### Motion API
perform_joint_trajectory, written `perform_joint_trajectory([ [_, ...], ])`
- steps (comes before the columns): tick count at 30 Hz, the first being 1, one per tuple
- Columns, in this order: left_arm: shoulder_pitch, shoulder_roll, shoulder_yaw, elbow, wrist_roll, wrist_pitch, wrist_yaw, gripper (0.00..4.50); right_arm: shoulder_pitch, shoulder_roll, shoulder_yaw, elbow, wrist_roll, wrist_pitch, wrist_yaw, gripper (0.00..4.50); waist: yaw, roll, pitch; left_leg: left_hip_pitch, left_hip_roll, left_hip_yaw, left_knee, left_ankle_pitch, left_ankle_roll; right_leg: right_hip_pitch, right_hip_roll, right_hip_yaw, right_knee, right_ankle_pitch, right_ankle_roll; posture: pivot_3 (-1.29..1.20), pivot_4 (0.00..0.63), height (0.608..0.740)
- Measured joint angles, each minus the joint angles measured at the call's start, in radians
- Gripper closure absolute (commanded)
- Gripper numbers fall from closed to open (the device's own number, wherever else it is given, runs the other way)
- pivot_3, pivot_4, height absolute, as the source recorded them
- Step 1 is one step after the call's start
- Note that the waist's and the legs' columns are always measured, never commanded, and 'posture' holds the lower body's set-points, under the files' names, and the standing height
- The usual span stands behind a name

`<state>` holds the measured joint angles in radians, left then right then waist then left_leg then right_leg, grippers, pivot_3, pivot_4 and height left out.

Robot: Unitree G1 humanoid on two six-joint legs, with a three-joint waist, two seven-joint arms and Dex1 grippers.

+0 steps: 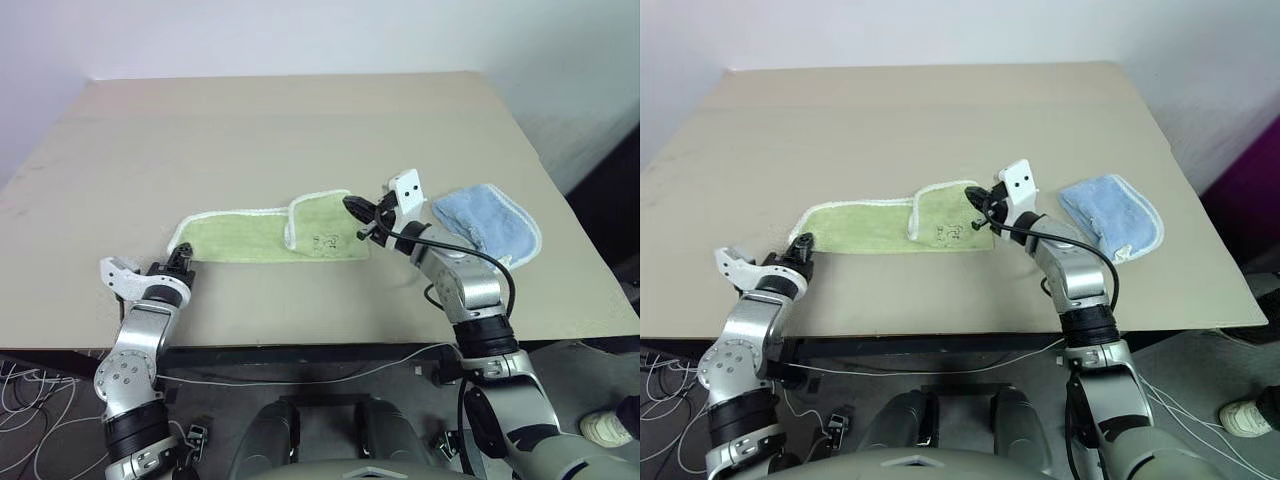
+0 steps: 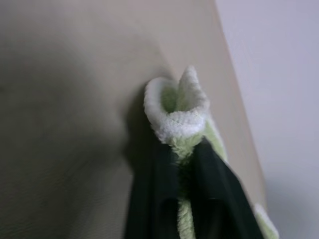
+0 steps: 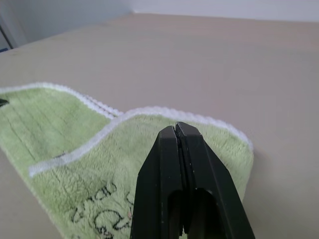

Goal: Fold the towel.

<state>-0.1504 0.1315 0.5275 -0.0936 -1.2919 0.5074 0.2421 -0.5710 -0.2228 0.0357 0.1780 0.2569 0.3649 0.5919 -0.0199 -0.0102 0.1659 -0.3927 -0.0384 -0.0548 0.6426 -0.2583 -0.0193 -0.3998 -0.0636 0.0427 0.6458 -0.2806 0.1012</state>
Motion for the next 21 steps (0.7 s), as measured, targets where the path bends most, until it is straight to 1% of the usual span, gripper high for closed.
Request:
perform_joint_trajectory([
  [8,0.022,0.03,0.015,0.0,0.039,-0.028,-0.07,4.49,0.004,0.0,0.002,0.001,-0.002,0.0,-0.003,4.5,0.002,-0.001,0.001,-0.001,0.0,0.001,-0.001,0.0,0.0,-0.001,0.0,0.0,0.0,0.0,0.0,0.0,0.15,0.74],
  [11,0.016,0.071,0.017,0.0,0.053,-0.031,-0.102,4.49,0.004,-0.001,0.002,0.001,-0.002,0.0,-0.007,4.5,0.004,-0.002,0.002,-0.002,0.0,0.001,-0.001,0.0,0.0,-0.002,0.0,0.0,-0.001,0.0,0.0,0.0,0.15,0.74],
  [14,-0.014,0.134,0.011,-0.001,0.084,-0.021,-0.146,4.49,0.004,-0.002,-0.001,0.0,-0.002,0.0,-0.016,4.5,0.006,-0.002,0.002,-0.004,-0.001,0.0,0.0,0.0,0.0,-0.004,-0.001,0.0,0.0,0.0,0.0,0.0,0.15,0.74],
  [18,-0.074,0.226,-0.049,-0.031,0.144,0.01,-0.235,4.49,0.006,-0.011,-0.005,-0.002,-0.002,0.0,-0.028,4.5,0.008,-0.002,0.002,-0.007,-0.001,0.0,0.0,0.0,0.0,-0.006,-0.001,-0.001,-0.001,0.0,0.0,0.0,0.15,0.74],
  [20,-0.116,0.252,-0.099,-0.045,0.18,0.025,-0.287,4.49,0.01,-0.016,-0.009,-0.008,-0.002,0.0,-0.036,4.5,0.008,-0.002,0.002,-0.008,-0.002,0.0,0.0,0.0,0.0,-0.007,-0.001,-0.001,-0.001,0.0,0.0,0.0,0.15,0.74],
  [21,-0.144,0.269,-0.145,-0.055,0.207,0.039,-0.325,4.49,0.015,-0.019,-0.012,-0.014,-0.002,0.001,-0.041,4.5,0.009,-0.002,0.002,-0.01,-0.002,-0.001,0.001,0.0,-0.001,-0.008,-0.001,-0.001,-0.001,0.0,0.0,0.0,0.15,0.74],
])
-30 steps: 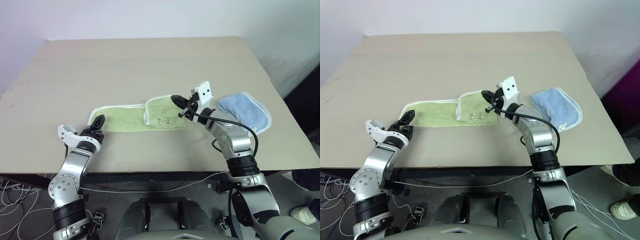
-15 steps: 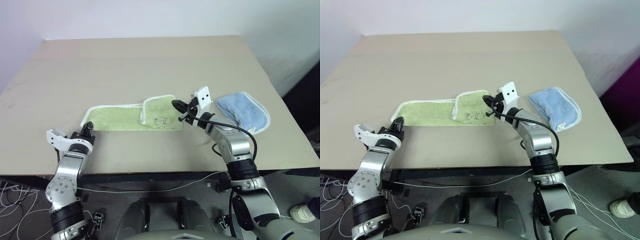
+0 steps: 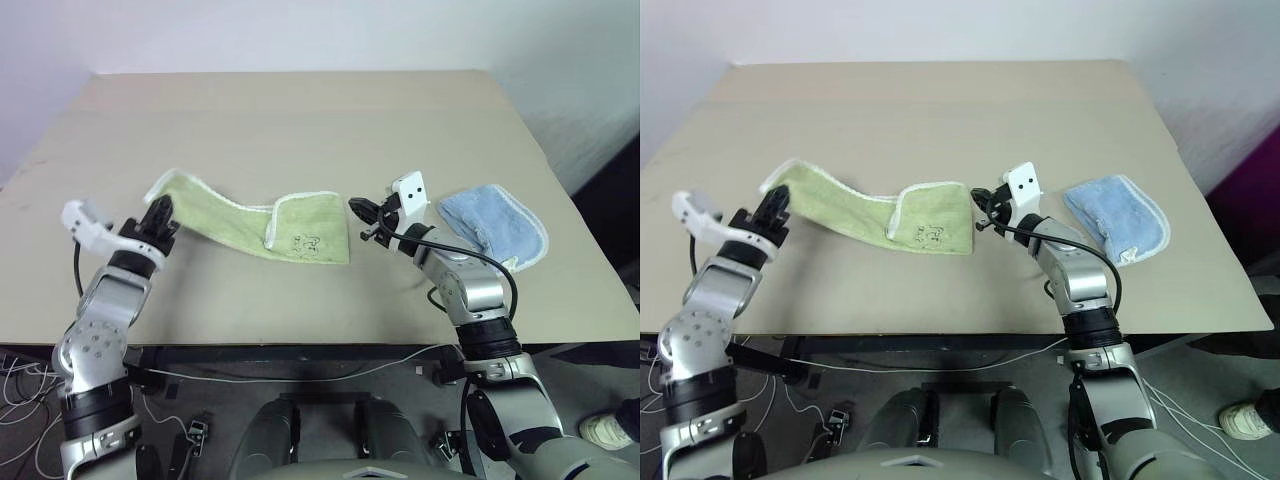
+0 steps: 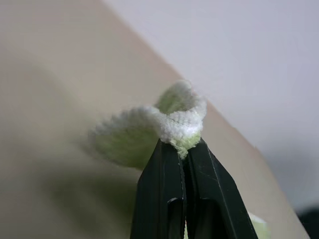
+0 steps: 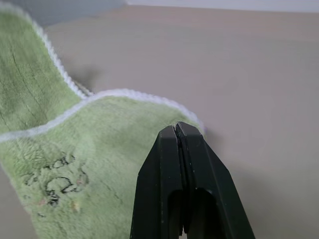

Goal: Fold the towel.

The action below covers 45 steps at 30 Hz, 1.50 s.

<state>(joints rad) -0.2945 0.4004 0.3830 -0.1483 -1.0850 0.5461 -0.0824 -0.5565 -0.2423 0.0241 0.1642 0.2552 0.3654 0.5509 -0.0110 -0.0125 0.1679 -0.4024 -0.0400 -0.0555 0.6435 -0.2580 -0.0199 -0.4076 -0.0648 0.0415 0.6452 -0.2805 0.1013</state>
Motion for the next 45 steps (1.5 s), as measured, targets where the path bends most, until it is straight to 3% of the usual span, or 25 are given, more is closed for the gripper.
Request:
perform_joint_trajectory([
  [9,-0.161,0.002,-0.406,-0.094,0.254,0.035,-0.291,4.49,0.031,-0.014,-0.036,-0.008,0.0,0.0,-0.059,4.5,-0.003,0.001,0.001,-0.004,0.0,0.0,0.0,0.0,0.0,-0.003,0.001,0.0,0.0,0.0,0.0,0.0,0.15,0.74],
  [13,-0.262,-0.023,-0.62,-0.011,0.477,0.016,-0.343,4.49,0.044,-0.014,-0.054,-0.016,0.001,0.001,-0.095,4.5,-0.002,0.001,0.001,-0.004,0.0,0.0,0.0,0.0,0.0,-0.003,0.001,0.0,0.0,0.0,0.0,0.0,0.15,0.74],
  [16,-0.274,-0.043,-0.683,0.081,0.591,0.01,-0.358,4.49,0.064,-0.021,-0.072,-0.047,0.002,0.005,-0.11,4.5,-0.006,0.001,0.001,-0.004,0.001,0.0,0.0,0.0,0.0,-0.004,0.002,0.001,0.0,0.0,0.0,0.0,0.15,0.74],
  [23,-0.279,-0.06,-0.687,0.158,0.727,0.007,-0.397,4.49,0.107,-0.035,-0.09,-0.099,0.002,0.035,-0.129,4.5,-0.003,0.001,0.002,-0.005,0.001,0.0,0.002,0.0,0.0,-0.005,0.001,0.0,0.001,0.0,0.0,0.0,0.15,0.74],
  [26,-0.274,-0.07,-0.683,0.168,0.751,0.007,-0.417,3.85,0.108,-0.035,-0.09,-0.105,0.002,0.041,-0.134,4.5,-0.003,0.001,0.002,-0.006,0.001,0.0,0.002,0.0,0.0,-0.005,0.001,0.0,0.001,0.0,0.0,0.0,0.15,0.74],
  [31,-0.248,-0.11,-0.634,0.162,0.727,0.016,-0.45,2.18,0.107,-0.035,-0.089,-0.106,0.002,0.043,-0.134,4.5,-0.003,0.001,0.002,-0.006,0.001,0.0,0.002,0.0,0.0,-0.005,0.001,0.0,0.001,0.0,0.0,0.0,0.15,0.74],
  [35,-0.196,-0.138,-0.53,0.067,0.603,0.082,-0.483,0.8,0.105,-0.036,-0.086,-0.108,0.002,0.046,-0.132,4.5,-0.004,0.001,0.002,-0.006,0.001,0.0,0.002,0.0,0.0,-0.006,0.001,0.001,0.002,0.0,0.0,0.0,0.15,0.74],
  [40,-0.178,-0.156,-0.343,-0.008,0.464,0.139,-0.43,0.8,0.079,-0.037,-0.081,-0.12,0.006,0.05,-0.116,4.5,-0.004,0.001,0.002,-0.006,0.001,0.0,0.003,0.0,0.0,-0.006,0.001,0.0,0.002,0.0,0.001,0.0,0.15,0.74],
  [45,-0.189,-0.088,-0.282,0.037,0.539,0.065,-0.388,2.0,0.017,-0.021,-0.07,-0.128,0.036,0.075,-0.088,4.5,-0.003,0.001,0.002,-0.006,0.001,0.0,0.003,0.001,0.0,-0.005,0.001,0.0,0.002,0.0,0.001,0.0,0.15,0.74],
])
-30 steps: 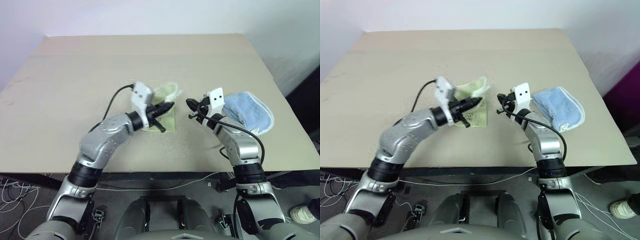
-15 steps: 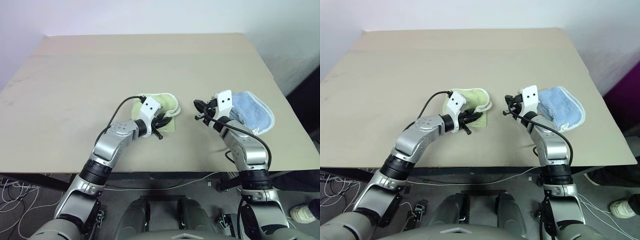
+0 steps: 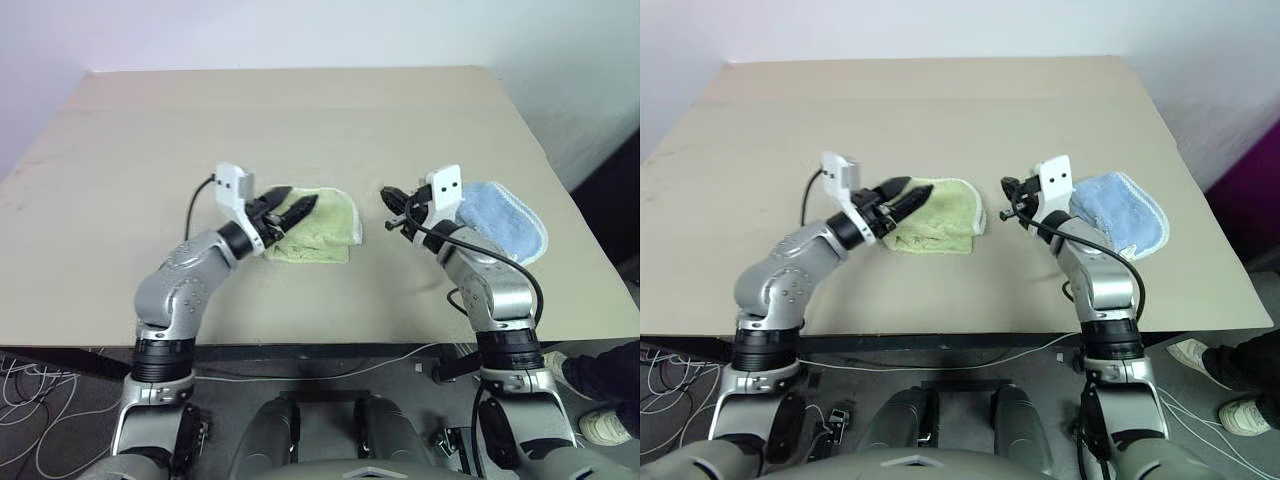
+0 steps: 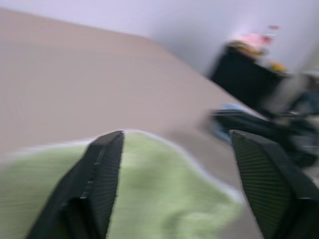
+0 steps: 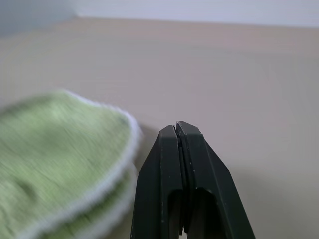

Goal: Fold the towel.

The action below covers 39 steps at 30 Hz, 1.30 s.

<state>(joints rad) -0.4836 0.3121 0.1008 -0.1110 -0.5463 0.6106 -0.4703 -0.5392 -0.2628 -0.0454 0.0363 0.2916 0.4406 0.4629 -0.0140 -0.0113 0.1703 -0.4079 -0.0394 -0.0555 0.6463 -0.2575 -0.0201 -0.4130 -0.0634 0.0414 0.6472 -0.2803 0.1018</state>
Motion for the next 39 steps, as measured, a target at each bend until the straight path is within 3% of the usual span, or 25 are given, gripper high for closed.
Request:
perform_joint_trajectory([
  [7,-0.035,0.02,-0.085,0.155,0.136,-0.122,-0.057,4.34,-0.072,0.062,0.099,0.023,0.005,0.032,0.049,4.5,0.003,0.0,0.0,0.0,-0.001,0.0,0.0,0.0,0.0,0.0,-0.001,-0.001,0.0,0.0,0.0,0.0,0.15,0.74],
  [15,-0.031,0.033,-0.199,0.339,0.298,-0.235,-0.103,4.34,-0.07,0.087,0.214,0.253,-0.094,0.007,0.08,4.5,-0.001,0.0,0.0,-0.001,0.0,0.0,0.0,0.0,0.0,-0.001,-0.001,0.0,0.001,0.0,0.0,0.0,0.15,0.74],
  [21,0.005,0.038,-0.191,0.343,0.316,-0.291,-0.12,4.34,-0.044,0.091,0.232,0.268,-0.132,-0.071,0.085,4.5,-0.004,0.0,-0.002,0.001,0.0,0.0,0.0,0.0,0.0,0.0,-0.001,0.0,0.001,0.0,0.0,0.0,0.15,0.74],
  [24,0.032,-0.001,-0.109,0.32,0.238,-0.263,-0.114,4.34,-0.027,0.093,0.219,0.251,-0.126,-0.102,0.086,4.5,-0.003,0.0,-0.002,0.0,0.0,-0.001,0.0,0.0,0.0,0.0,-0.001,0.0,0.001,0.0,0.0,0.0,0.15,0.74],
  [28,0.039,-0.036,0.099,0.247,0.04,-0.135,-0.037,4.34,0.011,0.08,0.182,0.15,-0.1,-0.127,0.104,4.5,-0.003,-0.001,0.0,-0.003,0.0,-0.001,0.001,0.0,0.0,-0.004,-0.002,0.0,0.002,0.0,0.0,0.0,0.15,0.74],
  [31,0.033,0.003,0.224,0.211,-0.07,-0.041,0.015,3.82,0.026,0.051,0.145,0.065,-0.082,-0.127,0.106,4.5,-0.003,-0.001,0.0,-0.003,0.0,-0.001,0.001,0.0,0.0,-0.004,-0.001,0.0,0.002,0.0,0.0,0.0,0.15,0.74],
  [35,0.06,0.046,0.338,0.214,-0.192,0.14,0.064,2.46,0.049,0.015,0.099,0.003,-0.077,-0.12,0.096,4.5,-0.001,-0.001,0.0,-0.002,0.0,-0.001,0.001,0.0,0.0,-0.003,-0.001,0.0,0.002,0.0,0.0,0.0,0.15,0.74],
  [39,0.086,0.024,0.368,0.213,-0.305,0.286,0.104,1.13,0.06,0.014,0.096,-0.002,-0.077,-0.112,0.092,4.5,0.001,-0.002,0.0,-0.002,-0.001,-0.001,0.001,0.0,0.0,-0.003,-0.002,0.0,0.002,0.0,0.0,0.0,0.15,0.74],
])
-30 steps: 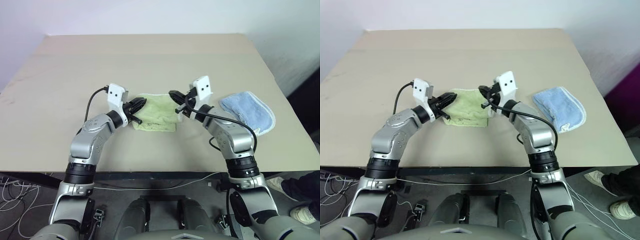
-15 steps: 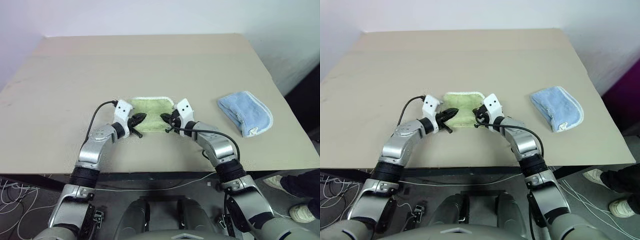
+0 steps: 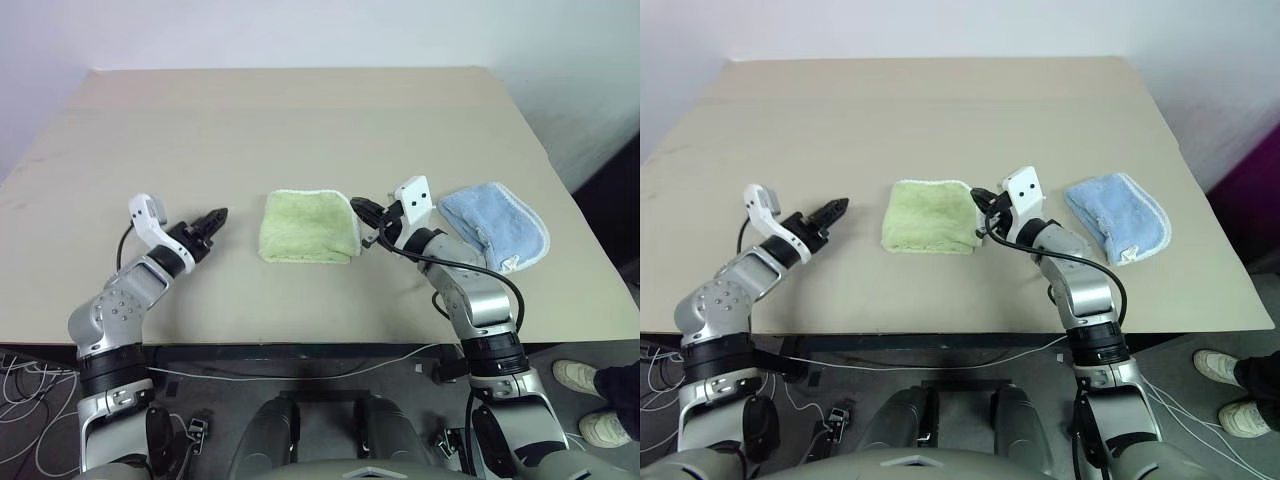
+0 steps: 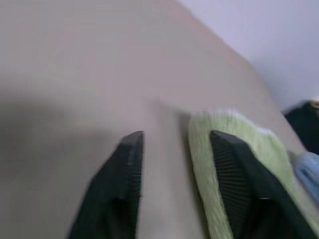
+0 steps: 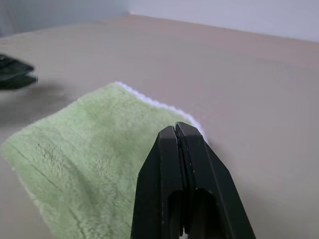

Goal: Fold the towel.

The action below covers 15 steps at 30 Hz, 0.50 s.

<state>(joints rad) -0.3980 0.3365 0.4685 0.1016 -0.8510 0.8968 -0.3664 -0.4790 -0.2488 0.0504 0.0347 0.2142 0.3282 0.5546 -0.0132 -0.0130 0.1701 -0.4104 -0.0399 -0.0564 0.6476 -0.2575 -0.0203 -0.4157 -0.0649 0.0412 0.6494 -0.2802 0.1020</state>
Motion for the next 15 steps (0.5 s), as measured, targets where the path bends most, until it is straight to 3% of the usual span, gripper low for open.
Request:
perform_joint_trajectory([
  [3,0.0,-0.049,0.021,-0.007,-0.076,0.072,0.05,0.15,0.001,0.0,0.0,-0.002,0.0,0.0,-0.004,4.5,-0.001,0.0,0.0,0.0,0.0,0.0,0.0,0.0,0.0,0.0,0.0,0.0,0.0,0.0,0.0,0.0,0.15,0.74],
  [4,0.001,-0.066,0.021,-0.008,-0.095,0.093,0.069,0.04,0.002,0.001,0.0,-0.004,0.0,0.0,-0.006,4.5,-0.001,0.0,0.0,0.0,0.0,0.0,0.0,0.0,0.0,0.0,0.0,0.0,0.0,0.0,0.0,0.0,0.15,0.74],
  [15,0.013,-0.149,0.019,-0.077,-0.163,0.153,0.195,0.04,0.017,0.0,0.003,-0.031,-0.001,0.001,-0.018,4.5,0.004,0.0,0.0,0.001,-0.001,0.0,0.0,0.0,0.0,0.002,-0.001,0.0,-0.001,0.0,0.0,0.0,0.15,0.74],
])
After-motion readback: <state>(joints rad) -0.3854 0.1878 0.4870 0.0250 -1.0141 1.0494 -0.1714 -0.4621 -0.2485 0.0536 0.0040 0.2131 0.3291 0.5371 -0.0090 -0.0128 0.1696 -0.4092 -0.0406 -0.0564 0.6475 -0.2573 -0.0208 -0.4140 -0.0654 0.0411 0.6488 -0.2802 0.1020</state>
